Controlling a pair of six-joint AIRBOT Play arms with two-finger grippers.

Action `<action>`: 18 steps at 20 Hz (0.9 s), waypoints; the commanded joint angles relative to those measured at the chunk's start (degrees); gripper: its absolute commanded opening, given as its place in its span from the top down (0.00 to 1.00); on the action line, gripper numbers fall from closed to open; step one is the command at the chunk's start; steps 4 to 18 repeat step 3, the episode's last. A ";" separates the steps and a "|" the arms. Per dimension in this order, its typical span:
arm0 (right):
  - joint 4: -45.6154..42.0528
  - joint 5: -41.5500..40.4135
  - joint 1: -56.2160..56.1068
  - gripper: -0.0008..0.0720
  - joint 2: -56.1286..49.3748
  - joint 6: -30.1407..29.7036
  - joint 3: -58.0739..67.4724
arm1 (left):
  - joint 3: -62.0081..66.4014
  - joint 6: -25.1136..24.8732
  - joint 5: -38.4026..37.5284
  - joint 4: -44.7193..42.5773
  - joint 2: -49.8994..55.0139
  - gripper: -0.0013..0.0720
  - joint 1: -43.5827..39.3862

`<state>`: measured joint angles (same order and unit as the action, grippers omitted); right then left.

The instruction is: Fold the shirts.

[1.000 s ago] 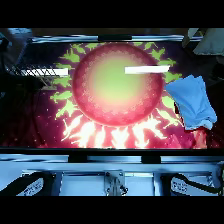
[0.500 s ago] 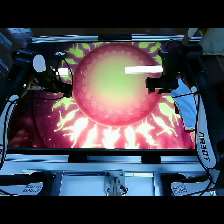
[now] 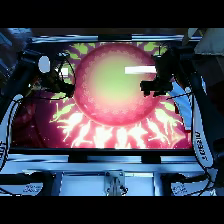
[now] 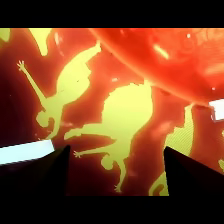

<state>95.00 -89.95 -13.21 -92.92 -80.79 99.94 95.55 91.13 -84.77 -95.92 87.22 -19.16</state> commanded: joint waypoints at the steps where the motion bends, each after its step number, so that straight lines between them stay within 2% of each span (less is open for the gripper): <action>1: 0.07 -0.07 -0.07 0.29 -0.04 -0.09 0.04 | 0.04 0.26 -0.74 -0.09 0.04 0.06 -0.04; 18: 0.07 -0.07 -0.07 0.29 -0.07 -0.09 0.04 | 0.04 0.26 -0.22 -0.09 0.04 0.06 -0.04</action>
